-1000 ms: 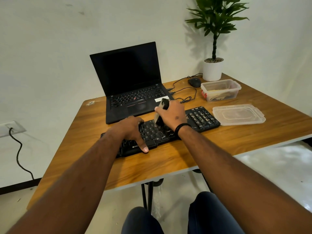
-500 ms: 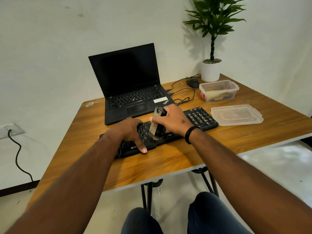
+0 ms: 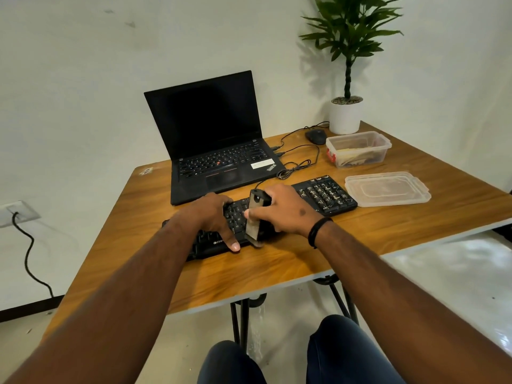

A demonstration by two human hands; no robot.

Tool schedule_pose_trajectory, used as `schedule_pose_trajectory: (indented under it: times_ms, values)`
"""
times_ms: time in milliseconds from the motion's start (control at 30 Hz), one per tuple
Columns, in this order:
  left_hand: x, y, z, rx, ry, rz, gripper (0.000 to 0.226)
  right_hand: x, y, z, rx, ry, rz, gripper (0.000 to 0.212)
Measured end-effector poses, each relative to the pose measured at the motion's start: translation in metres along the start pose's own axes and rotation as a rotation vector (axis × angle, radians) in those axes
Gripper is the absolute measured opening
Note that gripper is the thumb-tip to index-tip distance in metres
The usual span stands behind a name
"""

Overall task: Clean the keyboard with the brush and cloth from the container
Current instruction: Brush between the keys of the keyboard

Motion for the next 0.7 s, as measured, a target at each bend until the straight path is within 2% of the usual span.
schedule_pose_trajectory:
  times_ms: [100, 233, 333, 433, 533, 633, 700]
  values:
    - [-0.001, 0.001, 0.001, 0.007, 0.002, 0.002, 0.119, -0.001, 0.008, -0.002, 0.041, 0.03, -0.103, 0.025]
    - [-0.001, 0.0, 0.002, 0.011, 0.005, -0.001, 0.126, 0.001, 0.01, -0.01, -0.006, -0.034, -0.088, 0.029]
    - [0.0, 0.001, 0.002, 0.014, 0.008, 0.0, 0.129, 0.003, 0.016, -0.01, -0.007, -0.011, -0.166, 0.025]
    - [0.0, 0.0, 0.002, 0.018, 0.004, -0.001, 0.13, 0.004, 0.013, -0.009, -0.008, -0.032, -0.123, 0.026]
    - [0.001, 0.001, 0.001, 0.019, 0.001, -0.003, 0.133, 0.006, 0.019, -0.01, 0.031, -0.008, -0.206, 0.027]
    - [0.0, 0.0, 0.002, 0.023, 0.002, -0.003, 0.133, 0.007, 0.015, -0.013, -0.011, -0.061, -0.089, 0.022]
    - [0.0, 0.0, 0.002, 0.03, -0.005, -0.001, 0.128, 0.008, 0.019, -0.014, -0.002, -0.045, -0.178, 0.022]
Point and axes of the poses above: each hand's wrist, its own x-axis away from the middle knuckle, its own y-axis out of the back of the hand, z = x × y, the point moved 5 cm from there along -x, towards the middle knuckle, and after that the axes turned 6 degrees about -x, right-handed, at the moved point
